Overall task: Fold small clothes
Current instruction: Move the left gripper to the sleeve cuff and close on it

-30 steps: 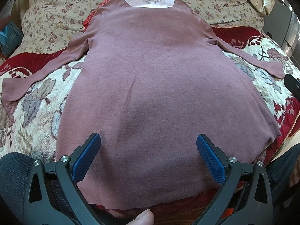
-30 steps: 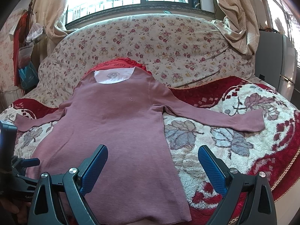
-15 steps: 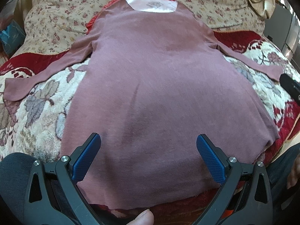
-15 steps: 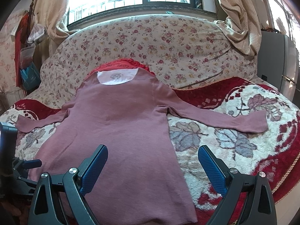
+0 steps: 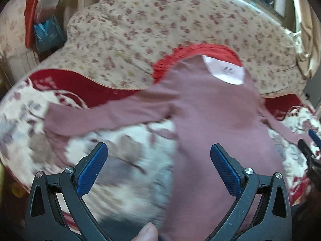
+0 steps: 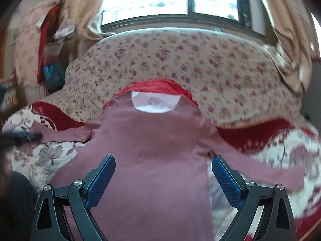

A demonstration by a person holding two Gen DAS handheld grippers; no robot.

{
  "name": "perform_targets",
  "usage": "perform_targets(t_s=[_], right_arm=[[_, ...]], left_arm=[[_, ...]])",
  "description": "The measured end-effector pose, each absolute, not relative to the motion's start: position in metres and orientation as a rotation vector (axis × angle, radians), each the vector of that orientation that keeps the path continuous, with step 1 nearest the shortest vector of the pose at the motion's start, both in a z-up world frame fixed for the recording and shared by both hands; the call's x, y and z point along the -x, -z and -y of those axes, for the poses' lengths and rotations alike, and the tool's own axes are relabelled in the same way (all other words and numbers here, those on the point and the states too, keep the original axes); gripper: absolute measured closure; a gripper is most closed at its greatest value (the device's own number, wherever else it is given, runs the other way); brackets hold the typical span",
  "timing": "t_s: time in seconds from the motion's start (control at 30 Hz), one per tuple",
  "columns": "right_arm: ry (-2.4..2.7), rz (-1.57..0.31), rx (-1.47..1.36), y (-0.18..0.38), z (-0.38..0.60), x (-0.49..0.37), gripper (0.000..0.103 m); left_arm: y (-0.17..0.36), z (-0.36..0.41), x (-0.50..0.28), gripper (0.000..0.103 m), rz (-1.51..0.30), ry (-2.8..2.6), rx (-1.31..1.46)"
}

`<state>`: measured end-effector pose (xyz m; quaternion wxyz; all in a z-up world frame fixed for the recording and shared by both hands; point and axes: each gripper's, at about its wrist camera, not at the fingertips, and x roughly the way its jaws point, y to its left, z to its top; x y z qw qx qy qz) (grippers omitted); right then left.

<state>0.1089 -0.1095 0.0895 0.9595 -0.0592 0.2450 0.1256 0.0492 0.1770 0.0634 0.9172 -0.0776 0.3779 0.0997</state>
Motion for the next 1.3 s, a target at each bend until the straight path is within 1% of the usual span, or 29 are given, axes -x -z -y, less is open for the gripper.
perform_targets(t_s=[0.1, 0.2, 0.27, 0.37, 0.47, 0.73, 0.93, 1.03, 1.17, 1.3], right_arm=[[-0.272, -0.513, 0.141, -0.086, 0.108, -0.130, 0.006], [-0.240, -0.549, 0.088, -0.069, 0.114, -0.135, 0.008], [-0.264, -0.559, 0.063, -0.069, 0.112, -0.134, 0.008], [-0.251, -0.500, 0.120, -0.072, 0.105, -0.124, 0.008], [-0.239, -0.479, 0.185, -0.070, 0.096, -0.119, 0.008], [-0.235, -0.482, 0.206, -0.064, 0.091, -0.119, 0.008], [-0.223, -0.483, 0.183, -0.065, 0.098, -0.118, 0.008], [-0.218, -0.478, 0.175, -0.066, 0.100, -0.117, 0.008], [-0.220, -0.478, 0.174, -0.066, 0.100, -0.117, 0.008], [-0.218, -0.481, 0.186, -0.065, 0.099, -0.117, 0.008]], left_arm=[[-0.062, -0.217, -0.065, 0.001, -0.840, -0.214, 0.179], [-0.041, -0.258, -0.079, 0.001, -0.915, -0.319, 0.148], [-0.029, -0.268, -0.081, 0.001, -0.929, -0.369, 0.101], [-0.021, -0.269, -0.074, 0.001, -0.908, -0.419, 0.077], [-0.025, -0.264, -0.069, 0.001, -0.863, -0.446, 0.082], [-0.062, -0.235, -0.066, 0.001, -0.706, -0.505, -0.035], [-0.066, -0.229, -0.068, 0.001, -0.709, -0.495, -0.066], [-0.072, -0.236, -0.066, 0.001, -0.702, -0.458, -0.013], [-0.049, -0.268, -0.074, 0.001, -0.793, -0.338, 0.134], [-0.024, -0.342, -0.076, 0.001, -0.838, -0.258, 0.314]])
